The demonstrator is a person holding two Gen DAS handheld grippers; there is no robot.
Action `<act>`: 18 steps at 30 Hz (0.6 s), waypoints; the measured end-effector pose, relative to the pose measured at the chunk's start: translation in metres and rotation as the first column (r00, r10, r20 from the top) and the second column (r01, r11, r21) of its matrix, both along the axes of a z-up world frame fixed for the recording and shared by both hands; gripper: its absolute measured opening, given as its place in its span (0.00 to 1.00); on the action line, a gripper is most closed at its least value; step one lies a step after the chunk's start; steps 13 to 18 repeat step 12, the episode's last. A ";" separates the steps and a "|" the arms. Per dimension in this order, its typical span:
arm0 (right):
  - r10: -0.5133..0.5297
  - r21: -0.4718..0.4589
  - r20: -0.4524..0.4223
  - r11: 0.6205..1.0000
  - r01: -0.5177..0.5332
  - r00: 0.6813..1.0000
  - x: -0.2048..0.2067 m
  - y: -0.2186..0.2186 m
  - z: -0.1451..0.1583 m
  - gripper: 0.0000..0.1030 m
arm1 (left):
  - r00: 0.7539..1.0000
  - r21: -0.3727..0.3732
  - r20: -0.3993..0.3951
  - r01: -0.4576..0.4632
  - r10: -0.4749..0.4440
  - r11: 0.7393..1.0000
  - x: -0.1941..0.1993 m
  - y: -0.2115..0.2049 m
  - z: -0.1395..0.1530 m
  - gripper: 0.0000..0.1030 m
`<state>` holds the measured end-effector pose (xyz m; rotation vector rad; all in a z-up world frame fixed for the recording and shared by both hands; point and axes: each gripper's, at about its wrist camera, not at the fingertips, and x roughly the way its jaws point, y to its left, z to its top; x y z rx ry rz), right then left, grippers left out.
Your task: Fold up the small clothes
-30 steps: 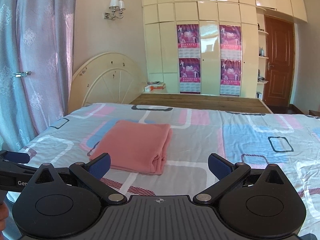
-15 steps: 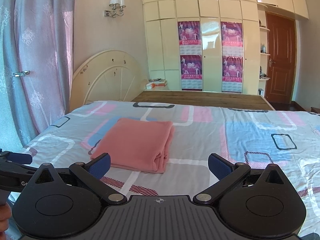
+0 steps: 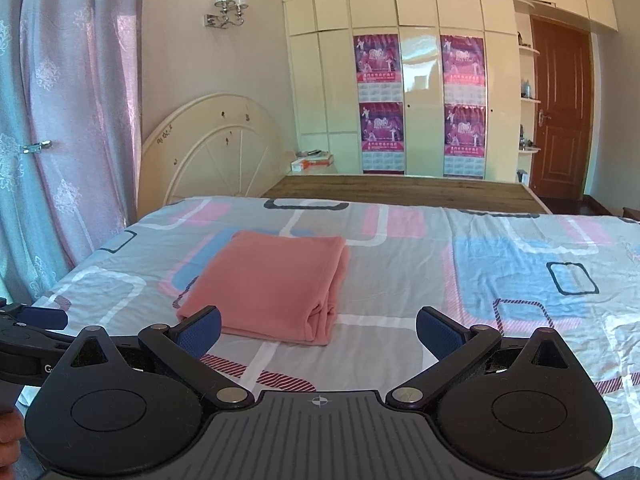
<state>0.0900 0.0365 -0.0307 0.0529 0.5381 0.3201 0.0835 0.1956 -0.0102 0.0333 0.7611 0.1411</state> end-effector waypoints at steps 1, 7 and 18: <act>-0.001 -0.002 -0.003 1.000 0.001 1.000 0.001 0.000 -0.001 0.99 | 1.000 -0.006 -0.008 0.004 -0.004 1.000 0.003 0.001 -0.002 0.99; -0.020 -0.007 -0.030 1.000 0.020 0.999 0.016 0.001 -0.008 0.99 | 0.999 -0.051 -0.014 0.030 -0.031 0.998 0.021 0.011 -0.014 0.97; -0.052 -0.021 -0.062 0.998 0.051 0.997 0.034 0.002 -0.018 0.99 | 1.000 -0.073 -0.015 0.025 -0.026 0.997 0.047 0.026 -0.021 1.00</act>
